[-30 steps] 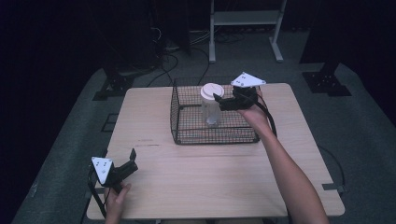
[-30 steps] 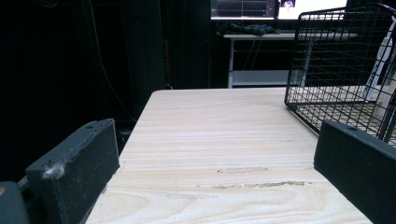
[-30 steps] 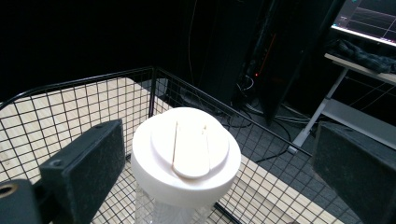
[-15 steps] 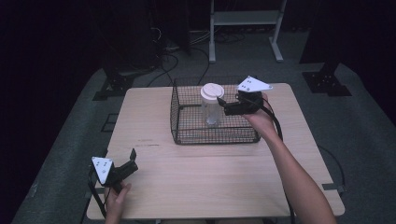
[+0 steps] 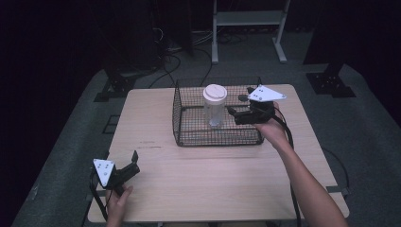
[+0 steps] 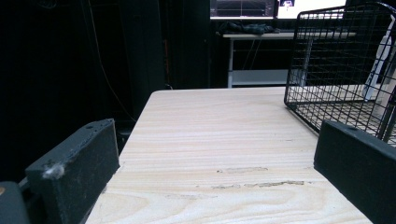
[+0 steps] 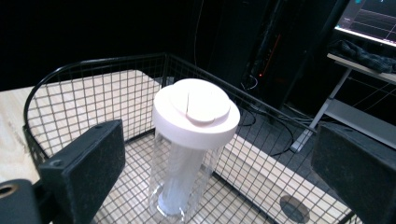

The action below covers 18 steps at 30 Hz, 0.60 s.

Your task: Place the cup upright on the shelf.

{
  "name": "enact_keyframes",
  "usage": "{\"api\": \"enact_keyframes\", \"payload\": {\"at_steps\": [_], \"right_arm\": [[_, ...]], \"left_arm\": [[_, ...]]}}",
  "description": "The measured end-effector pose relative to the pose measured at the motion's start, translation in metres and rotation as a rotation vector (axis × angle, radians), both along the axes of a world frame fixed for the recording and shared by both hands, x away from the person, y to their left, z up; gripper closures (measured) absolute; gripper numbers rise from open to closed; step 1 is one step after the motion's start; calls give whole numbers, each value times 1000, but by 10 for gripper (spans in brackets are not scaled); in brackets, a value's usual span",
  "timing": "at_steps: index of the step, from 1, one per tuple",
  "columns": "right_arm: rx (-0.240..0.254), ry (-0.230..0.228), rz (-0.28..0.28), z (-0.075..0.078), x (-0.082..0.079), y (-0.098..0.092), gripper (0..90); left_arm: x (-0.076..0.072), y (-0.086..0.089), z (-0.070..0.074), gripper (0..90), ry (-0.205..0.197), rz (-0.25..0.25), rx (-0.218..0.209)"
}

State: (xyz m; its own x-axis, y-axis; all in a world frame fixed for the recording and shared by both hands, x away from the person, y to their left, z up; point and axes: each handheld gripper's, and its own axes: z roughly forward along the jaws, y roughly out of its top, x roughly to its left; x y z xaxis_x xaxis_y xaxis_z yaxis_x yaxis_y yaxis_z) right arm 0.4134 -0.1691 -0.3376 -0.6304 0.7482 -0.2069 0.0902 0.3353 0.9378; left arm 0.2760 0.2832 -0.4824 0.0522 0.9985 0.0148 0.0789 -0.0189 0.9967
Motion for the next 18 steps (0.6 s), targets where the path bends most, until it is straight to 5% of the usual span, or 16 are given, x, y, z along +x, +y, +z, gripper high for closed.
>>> {"api": "enact_keyframes", "payload": {"at_steps": [18], "right_arm": [[-3,7,10,-14,-30,-22,24]], "left_arm": [[0,-1,0,0,1,2,4]]}}
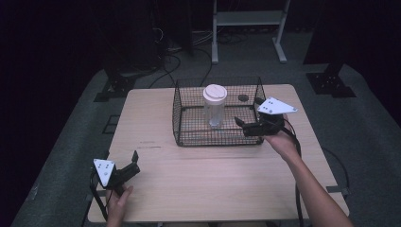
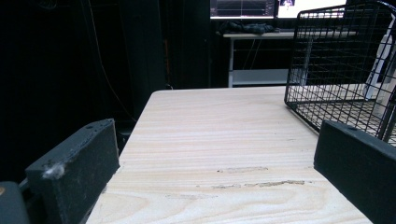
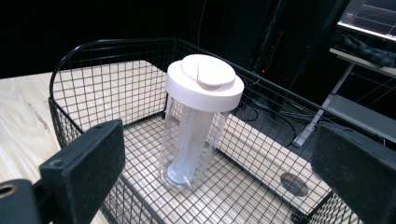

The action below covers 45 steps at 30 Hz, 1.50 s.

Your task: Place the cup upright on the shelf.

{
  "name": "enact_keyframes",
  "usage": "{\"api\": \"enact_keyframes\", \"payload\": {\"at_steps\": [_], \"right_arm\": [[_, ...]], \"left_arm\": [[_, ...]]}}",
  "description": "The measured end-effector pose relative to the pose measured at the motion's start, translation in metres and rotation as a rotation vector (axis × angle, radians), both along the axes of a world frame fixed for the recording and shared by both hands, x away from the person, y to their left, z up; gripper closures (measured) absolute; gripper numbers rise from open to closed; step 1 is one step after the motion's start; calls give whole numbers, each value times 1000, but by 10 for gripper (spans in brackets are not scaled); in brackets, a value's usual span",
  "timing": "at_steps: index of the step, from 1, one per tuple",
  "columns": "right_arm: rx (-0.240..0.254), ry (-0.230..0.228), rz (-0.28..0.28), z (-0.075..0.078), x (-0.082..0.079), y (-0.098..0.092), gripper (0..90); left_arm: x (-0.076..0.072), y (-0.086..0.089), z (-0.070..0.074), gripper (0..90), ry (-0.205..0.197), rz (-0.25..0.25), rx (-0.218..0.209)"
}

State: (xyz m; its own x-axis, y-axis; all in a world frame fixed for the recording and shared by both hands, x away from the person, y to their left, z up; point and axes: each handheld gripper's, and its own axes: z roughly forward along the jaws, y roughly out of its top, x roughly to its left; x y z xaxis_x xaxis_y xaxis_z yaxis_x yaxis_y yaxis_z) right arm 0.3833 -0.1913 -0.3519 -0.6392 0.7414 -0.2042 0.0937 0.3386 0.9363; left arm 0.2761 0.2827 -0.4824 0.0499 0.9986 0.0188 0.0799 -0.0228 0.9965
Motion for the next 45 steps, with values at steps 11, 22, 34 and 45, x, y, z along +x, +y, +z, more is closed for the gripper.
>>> {"api": "enact_keyframes", "payload": {"at_steps": [11,22,34,45], "right_arm": [[-8,6,-4,-14,-18,-15,25],[5,20,-9,-26,-32,-28,25],[11,33,-20,-40,-45,-39,25],[16,48,-36,-54,-56,-50,25]], "left_arm": [[0,0,0,0,2,-4,6],[0,0,0,0,3,-4,8],[0,0,0,0,3,-3,10],[0,-1,0,0,2,-2,13]]}}
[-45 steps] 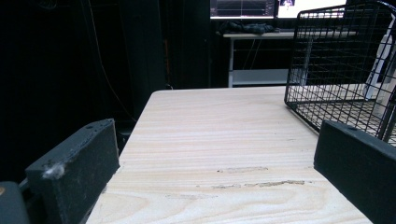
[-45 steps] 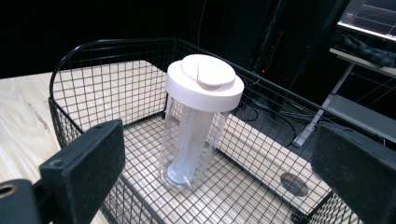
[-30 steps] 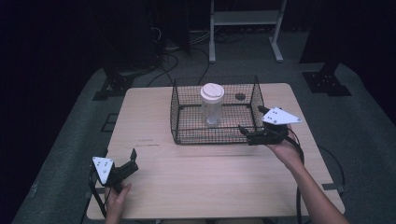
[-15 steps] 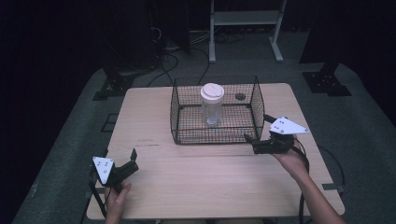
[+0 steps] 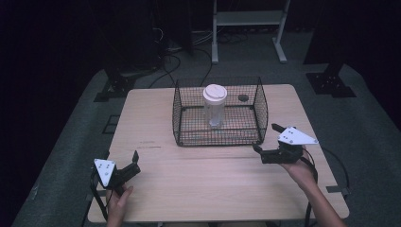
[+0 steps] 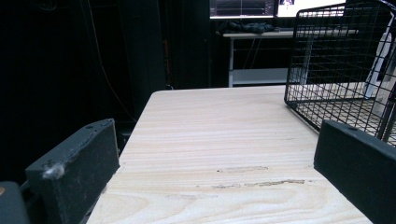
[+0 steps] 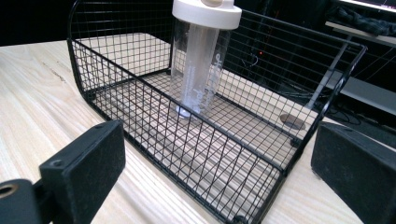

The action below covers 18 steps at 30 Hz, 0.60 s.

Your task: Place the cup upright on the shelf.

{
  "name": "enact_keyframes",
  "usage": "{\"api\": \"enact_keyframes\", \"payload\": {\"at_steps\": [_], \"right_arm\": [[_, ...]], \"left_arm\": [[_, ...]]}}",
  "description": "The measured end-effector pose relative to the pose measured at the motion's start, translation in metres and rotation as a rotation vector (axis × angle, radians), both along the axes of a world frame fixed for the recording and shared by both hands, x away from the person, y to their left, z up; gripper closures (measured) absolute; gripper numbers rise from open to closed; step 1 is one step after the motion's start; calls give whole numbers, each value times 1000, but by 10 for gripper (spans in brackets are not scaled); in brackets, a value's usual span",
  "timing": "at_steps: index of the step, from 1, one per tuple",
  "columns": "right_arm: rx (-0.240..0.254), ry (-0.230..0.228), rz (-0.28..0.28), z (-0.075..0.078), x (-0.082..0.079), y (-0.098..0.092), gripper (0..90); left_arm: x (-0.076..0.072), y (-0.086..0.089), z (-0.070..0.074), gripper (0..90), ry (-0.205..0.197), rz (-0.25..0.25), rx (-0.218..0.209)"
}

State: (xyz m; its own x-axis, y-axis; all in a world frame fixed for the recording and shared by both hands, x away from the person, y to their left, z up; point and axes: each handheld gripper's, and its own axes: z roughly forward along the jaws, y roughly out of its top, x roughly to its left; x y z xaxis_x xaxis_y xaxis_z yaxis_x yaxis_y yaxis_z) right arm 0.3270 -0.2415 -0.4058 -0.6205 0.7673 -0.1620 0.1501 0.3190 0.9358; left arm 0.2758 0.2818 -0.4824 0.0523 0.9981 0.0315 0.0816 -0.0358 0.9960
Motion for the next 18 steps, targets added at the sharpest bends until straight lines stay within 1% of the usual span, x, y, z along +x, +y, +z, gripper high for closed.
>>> {"api": "enact_keyframes", "payload": {"at_steps": [15,18], "right_arm": [[17,19,-16,-15,-12,-9,25],[24,25,-22,-20,-16,-12,25]], "left_arm": [[0,0,0,0,1,3,1],[0,0,0,0,0,2,0]]}}
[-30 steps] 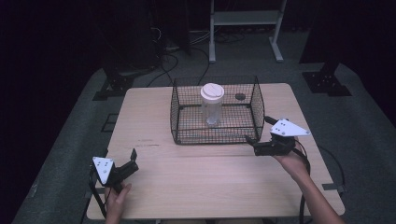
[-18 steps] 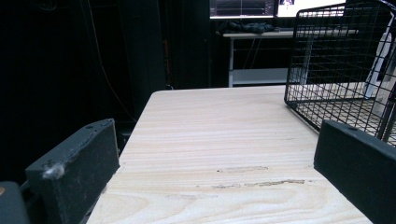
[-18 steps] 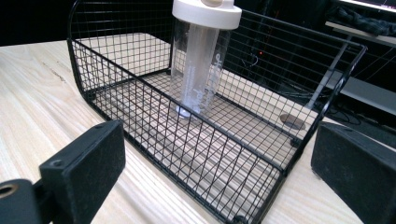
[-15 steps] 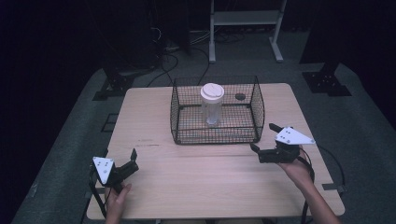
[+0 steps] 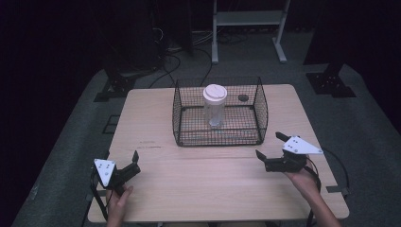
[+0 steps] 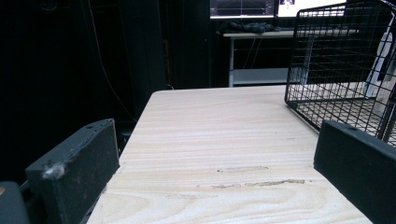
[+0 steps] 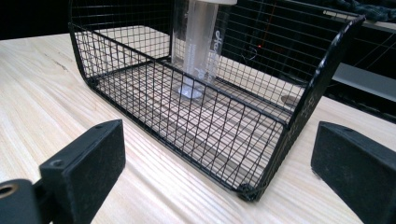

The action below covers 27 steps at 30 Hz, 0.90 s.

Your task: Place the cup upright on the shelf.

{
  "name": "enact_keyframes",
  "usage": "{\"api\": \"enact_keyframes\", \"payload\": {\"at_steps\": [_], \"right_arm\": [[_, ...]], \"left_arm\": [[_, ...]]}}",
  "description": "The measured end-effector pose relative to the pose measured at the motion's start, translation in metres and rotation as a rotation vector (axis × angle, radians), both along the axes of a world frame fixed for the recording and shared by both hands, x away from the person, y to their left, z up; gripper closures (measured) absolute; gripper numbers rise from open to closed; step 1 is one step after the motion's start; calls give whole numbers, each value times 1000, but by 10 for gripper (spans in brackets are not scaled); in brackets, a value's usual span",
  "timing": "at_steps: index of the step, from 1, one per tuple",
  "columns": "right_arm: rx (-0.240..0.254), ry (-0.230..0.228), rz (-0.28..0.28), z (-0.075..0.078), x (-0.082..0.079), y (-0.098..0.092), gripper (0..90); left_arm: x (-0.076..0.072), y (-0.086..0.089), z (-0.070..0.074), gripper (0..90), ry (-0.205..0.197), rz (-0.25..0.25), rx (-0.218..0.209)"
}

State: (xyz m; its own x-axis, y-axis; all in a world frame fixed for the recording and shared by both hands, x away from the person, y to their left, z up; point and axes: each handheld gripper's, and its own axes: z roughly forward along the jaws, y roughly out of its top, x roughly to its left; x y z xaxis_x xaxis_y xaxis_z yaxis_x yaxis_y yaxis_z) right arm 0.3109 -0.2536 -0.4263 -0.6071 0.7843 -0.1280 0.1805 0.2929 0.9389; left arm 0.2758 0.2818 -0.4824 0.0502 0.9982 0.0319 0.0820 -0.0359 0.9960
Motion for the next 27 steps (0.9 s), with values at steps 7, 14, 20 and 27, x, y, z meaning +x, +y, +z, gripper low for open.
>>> {"api": "enact_keyframes", "payload": {"at_steps": [7,14,20,27], "right_arm": [[13,10,-13,-10,-7,-6,25],[31,14,-29,-17,-14,-13,25],[46,8,-40,-21,-21,-14,25],[44,13,-42,-28,-30,-13,25]], "left_arm": [[0,0,0,0,0,1,1],[0,0,0,0,0,2,0],[0,0,0,0,1,2,0],[0,0,0,0,1,4,1]]}}
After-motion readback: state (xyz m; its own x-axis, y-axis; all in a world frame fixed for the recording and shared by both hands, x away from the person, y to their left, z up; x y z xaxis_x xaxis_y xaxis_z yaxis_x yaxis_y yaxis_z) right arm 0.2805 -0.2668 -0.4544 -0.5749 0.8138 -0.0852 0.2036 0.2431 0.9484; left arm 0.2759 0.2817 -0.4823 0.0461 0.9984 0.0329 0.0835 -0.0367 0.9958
